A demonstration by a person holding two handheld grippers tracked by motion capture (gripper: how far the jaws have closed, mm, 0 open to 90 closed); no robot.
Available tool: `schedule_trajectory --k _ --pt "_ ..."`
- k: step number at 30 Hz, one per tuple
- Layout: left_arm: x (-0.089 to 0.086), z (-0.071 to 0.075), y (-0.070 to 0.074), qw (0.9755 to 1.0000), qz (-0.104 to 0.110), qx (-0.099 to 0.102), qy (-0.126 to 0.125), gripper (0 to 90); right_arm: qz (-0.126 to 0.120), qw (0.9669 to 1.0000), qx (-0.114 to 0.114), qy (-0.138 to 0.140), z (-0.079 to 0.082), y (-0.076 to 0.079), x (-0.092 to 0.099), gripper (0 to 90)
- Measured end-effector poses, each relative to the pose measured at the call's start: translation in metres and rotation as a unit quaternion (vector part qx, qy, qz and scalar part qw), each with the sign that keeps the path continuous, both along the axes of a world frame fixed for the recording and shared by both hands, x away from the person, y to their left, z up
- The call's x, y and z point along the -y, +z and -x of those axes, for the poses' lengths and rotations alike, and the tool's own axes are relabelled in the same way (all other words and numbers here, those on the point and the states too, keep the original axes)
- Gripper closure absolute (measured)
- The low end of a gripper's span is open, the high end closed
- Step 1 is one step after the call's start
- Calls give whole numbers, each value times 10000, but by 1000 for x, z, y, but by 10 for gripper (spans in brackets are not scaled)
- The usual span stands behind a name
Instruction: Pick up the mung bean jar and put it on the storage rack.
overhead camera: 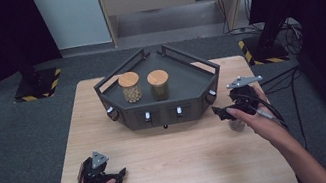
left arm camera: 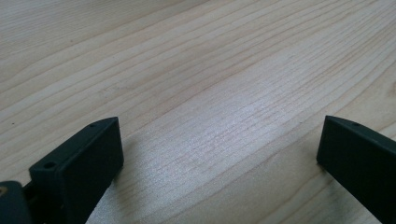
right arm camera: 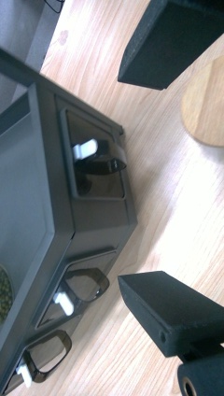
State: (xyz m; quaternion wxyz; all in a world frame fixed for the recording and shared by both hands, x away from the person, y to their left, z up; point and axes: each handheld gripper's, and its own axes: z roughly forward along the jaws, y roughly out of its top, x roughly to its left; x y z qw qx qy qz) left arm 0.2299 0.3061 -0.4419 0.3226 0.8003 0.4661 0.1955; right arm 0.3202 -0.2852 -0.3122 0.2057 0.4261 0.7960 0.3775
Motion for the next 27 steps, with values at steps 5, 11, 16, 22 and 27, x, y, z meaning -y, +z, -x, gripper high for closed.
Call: schedule_trajectory --k 5,11,16,22,27 --pt "0 0 0 10000 3 0 4 0 3 9999 -33 -120 5 -5 12 40" --pt "0 0 0 10000 1 -1 5 0 47 9997 -65 -243 10 -11 25 40" --pt "0 0 0 10000 1 0 9 0 -13 9993 -77 -355 15 -15 37 41" --pt "0 0 0 10000 1 1 9 0 -31 9991 -125 -403 20 -26 46 40" --pt "0 0 0 10000 3 1 10 0 -5 9988 -156 -454 24 -34 49 40"
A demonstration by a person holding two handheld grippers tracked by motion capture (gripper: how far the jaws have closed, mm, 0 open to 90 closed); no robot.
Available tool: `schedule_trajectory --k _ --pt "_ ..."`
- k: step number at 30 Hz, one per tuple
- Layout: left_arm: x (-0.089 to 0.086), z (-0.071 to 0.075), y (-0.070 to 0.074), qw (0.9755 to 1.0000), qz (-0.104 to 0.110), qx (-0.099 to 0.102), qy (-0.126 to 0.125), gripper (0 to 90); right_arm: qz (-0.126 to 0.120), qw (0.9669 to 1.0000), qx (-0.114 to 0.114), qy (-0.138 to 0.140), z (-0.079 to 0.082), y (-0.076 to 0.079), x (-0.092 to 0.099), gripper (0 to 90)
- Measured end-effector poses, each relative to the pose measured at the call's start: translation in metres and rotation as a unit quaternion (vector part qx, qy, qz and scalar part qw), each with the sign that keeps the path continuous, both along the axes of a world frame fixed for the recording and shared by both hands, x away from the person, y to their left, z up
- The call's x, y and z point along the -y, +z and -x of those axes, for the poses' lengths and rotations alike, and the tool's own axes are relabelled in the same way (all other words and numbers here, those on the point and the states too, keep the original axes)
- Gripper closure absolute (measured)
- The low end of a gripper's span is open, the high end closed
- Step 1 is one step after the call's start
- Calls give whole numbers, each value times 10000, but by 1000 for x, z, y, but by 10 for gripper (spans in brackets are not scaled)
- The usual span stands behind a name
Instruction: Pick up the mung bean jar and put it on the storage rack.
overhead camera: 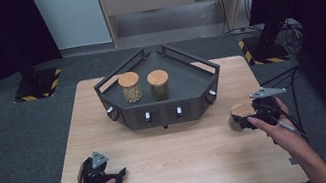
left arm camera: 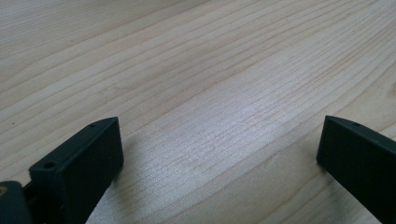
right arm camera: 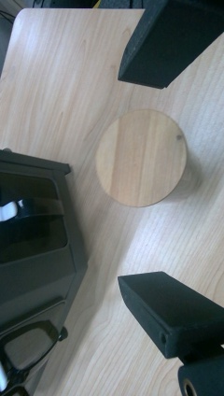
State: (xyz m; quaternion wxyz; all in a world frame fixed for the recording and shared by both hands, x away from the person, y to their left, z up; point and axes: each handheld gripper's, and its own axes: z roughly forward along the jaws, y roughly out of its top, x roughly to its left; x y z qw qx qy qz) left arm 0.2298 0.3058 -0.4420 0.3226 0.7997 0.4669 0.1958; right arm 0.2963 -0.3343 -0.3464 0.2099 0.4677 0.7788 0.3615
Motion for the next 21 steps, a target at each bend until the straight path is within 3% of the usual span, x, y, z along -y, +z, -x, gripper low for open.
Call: schedule_trajectory --k 21 --pt "0 0 0 10000 0 1 8 0 -20 9996 -241 -128 8 -23 14 42"
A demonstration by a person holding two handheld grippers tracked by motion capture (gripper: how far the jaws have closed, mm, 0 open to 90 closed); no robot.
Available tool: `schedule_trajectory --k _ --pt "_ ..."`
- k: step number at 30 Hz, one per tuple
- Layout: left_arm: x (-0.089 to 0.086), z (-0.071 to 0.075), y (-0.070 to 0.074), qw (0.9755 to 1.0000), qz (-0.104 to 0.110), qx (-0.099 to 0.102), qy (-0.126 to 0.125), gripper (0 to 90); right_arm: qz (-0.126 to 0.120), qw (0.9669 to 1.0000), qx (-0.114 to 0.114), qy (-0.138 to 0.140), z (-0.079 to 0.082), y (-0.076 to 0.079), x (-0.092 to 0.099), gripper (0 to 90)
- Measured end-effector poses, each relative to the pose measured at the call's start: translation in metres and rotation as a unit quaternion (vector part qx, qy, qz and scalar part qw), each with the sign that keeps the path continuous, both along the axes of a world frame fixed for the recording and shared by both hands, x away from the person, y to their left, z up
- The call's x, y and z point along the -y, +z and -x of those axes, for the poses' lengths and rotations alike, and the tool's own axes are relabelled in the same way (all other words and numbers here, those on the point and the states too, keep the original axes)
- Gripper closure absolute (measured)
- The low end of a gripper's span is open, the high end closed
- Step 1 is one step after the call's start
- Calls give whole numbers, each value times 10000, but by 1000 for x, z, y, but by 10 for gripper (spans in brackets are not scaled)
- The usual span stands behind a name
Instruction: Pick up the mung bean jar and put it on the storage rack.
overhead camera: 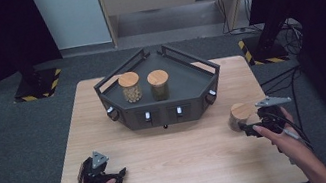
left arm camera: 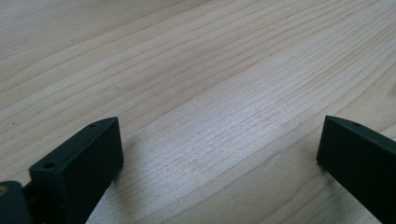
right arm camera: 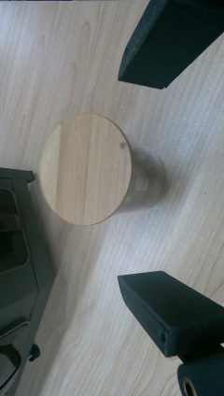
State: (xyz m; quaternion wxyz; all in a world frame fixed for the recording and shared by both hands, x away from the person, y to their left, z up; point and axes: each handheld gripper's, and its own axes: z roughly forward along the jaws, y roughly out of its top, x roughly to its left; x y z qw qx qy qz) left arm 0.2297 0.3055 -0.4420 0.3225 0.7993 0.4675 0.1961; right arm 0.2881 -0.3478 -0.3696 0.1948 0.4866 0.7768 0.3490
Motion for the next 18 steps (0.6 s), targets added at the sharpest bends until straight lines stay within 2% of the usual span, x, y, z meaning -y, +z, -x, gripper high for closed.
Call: schedule_trajectory --k 18 --pt "0 0 0 10000 -1 1 3 0 -92 9998 -135 -101 1 -18 5 42"
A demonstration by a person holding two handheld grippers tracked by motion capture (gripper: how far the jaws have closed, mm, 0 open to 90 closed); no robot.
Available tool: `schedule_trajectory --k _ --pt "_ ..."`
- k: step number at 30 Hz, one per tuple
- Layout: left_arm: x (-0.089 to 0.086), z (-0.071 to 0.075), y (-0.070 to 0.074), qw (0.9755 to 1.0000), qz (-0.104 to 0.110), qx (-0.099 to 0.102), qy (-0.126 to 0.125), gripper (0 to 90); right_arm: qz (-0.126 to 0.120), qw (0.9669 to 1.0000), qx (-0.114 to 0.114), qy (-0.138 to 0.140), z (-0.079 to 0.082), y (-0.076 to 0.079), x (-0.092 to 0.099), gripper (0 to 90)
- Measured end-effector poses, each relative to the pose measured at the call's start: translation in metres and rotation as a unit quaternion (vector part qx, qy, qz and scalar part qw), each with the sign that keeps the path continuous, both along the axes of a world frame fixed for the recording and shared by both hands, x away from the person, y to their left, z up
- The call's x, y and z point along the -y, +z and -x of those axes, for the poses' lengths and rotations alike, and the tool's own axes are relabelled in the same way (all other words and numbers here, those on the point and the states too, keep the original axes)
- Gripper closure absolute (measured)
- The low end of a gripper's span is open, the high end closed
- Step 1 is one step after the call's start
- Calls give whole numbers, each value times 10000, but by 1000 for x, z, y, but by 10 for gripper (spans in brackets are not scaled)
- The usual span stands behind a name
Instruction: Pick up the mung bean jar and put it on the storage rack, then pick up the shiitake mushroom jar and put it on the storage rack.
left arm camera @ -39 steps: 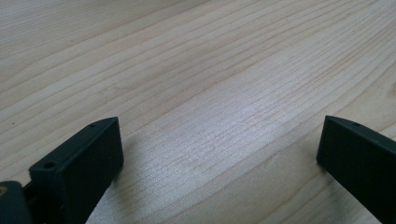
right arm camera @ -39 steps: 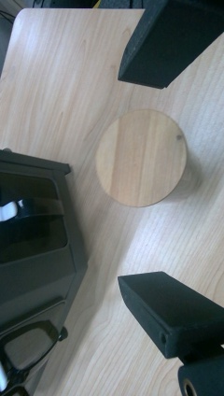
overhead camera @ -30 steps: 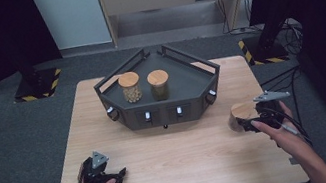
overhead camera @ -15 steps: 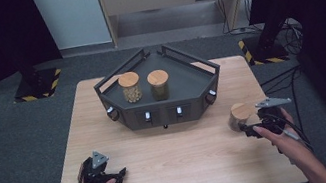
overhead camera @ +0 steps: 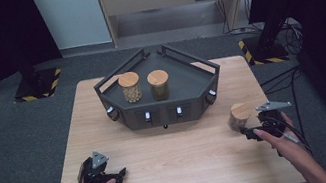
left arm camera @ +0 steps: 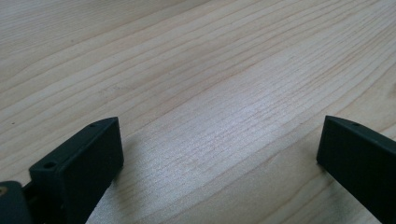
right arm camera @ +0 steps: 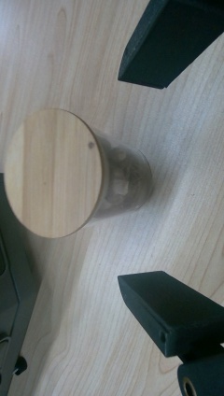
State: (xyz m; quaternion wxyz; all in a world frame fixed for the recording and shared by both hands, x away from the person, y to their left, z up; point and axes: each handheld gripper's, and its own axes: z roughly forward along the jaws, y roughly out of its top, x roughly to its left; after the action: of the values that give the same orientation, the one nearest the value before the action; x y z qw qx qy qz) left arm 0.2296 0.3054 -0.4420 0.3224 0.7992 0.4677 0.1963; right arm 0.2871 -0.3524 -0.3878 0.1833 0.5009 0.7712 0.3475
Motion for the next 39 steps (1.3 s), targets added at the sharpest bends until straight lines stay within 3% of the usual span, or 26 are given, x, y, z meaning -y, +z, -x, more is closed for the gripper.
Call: schedule_trajectory --k 19,39 --pt "0 0 0 10000 -1 0 3 0 -3 9999 -124 -58 -11 -19 2 53" --pt "0 0 0 10000 -1 -2 2 0 -24 9998 -170 -96 -23 -27 -6 55"
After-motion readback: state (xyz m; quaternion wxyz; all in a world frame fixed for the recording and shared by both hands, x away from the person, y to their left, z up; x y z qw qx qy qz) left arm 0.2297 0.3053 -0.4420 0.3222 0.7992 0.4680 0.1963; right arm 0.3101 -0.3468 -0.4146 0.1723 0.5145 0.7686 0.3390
